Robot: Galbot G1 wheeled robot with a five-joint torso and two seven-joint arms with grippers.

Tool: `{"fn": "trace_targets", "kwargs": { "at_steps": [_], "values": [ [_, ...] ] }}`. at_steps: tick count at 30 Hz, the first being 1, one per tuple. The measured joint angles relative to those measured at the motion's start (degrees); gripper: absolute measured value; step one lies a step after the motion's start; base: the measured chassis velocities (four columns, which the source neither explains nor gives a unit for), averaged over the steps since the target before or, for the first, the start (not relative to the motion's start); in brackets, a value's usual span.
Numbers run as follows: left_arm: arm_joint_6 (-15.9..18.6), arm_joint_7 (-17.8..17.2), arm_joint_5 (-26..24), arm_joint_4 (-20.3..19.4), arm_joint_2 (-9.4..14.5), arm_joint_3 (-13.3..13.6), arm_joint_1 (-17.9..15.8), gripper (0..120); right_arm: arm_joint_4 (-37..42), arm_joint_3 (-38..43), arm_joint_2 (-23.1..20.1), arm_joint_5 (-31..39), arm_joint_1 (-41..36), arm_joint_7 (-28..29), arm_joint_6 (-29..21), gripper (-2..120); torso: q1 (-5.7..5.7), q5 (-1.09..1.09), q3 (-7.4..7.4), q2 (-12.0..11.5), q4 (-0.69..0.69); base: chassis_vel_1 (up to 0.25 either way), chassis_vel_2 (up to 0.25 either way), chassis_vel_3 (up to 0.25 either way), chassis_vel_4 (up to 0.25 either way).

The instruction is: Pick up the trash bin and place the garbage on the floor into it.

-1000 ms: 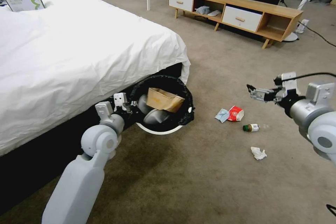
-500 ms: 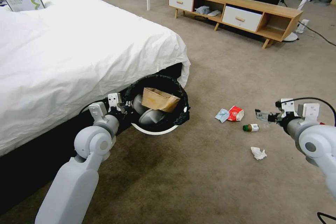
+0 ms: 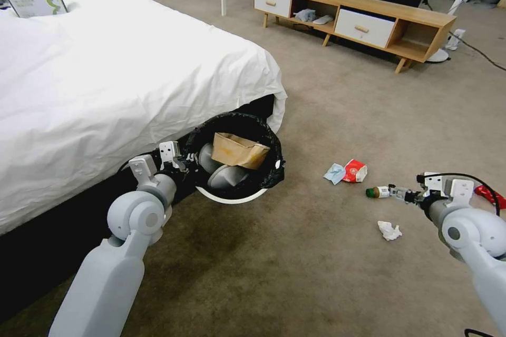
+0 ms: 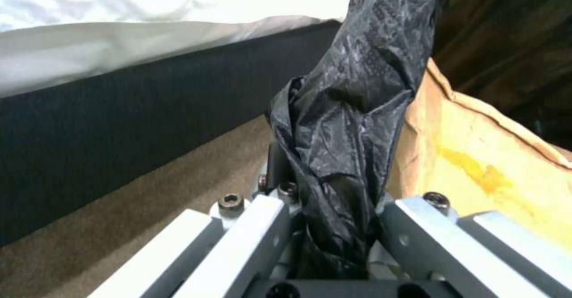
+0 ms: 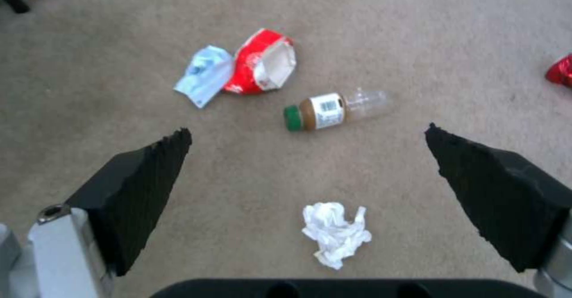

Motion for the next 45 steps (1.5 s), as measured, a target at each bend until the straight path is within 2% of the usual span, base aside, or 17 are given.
{"fn": "trace_targets", "kwargs": {
  "at_steps": [15, 23, 35, 40, 42, 43, 45],
  "values": [
    [-0.06, 0.08, 0.35, -0.24, -0.21, 0.03, 0.67, 2, -12.40, 0.85, 2.36, -2.51, 2.94, -3.64, 5.04, 100, 0.00, 0.00, 0.00, 0.00, 0.00, 0.000, 0.000, 0.000, 0.000],
    [-0.15, 0.17, 0.64, -0.19, -0.30, 0.06, 0.72, 2, -14.29, 0.97, 3.16, -3.77, 3.56, -4.70, 6.11, 100, 0.00, 0.00, 0.00, 0.00, 0.00, 0.000, 0.000, 0.000, 0.000],
    [-0.31, 0.26, 0.89, 0.08, -0.58, -0.11, 0.85, 2, -16.31, 1.03, 4.59, -8.10, 3.41, -6.83, 10.81, 100, 0.00, 0.00, 0.00, 0.00, 0.00, 0.000, 0.000, 0.000, 0.000],
    [-0.35, 0.32, 1.08, 0.14, -0.63, -0.11, 0.91, 2, -17.06, 1.18, 5.68, -9.97, 3.08, -8.68, 13.88, 100, 0.00, 0.00, 0.00, 0.00, 0.00, 0.000, 0.000, 0.000, 0.000],
    [-0.39, 0.42, 1.13, 0.15, -0.62, -0.12, 0.94, 2, -17.49, 1.42, 6.40, -11.54, 2.93, -9.84, 17.85, 100, 0.00, -0.01, 0.00, 0.00, -0.01, 0.000, 0.000, 0.000, 0.000],
    [-0.39, 0.42, 1.13, 0.15, -0.62, -0.12, 0.94, 2, -17.49, 1.42, 6.40, -11.54, 2.93, -9.84, 17.85, 100, 0.00, -0.01, 0.00, 0.00, -0.01, 0.000, 0.000, 0.000, 0.000],
    [-0.48, 0.49, 1.22, 0.17, -0.74, -0.15, 1.06, 2, -18.25, 1.86, 7.64, -14.21, 3.10, -10.70, 23.54, 100, 0.00, -0.01, 0.00, 0.00, 0.00, 0.000, 0.000, 0.000, 0.000]
  ]
}}
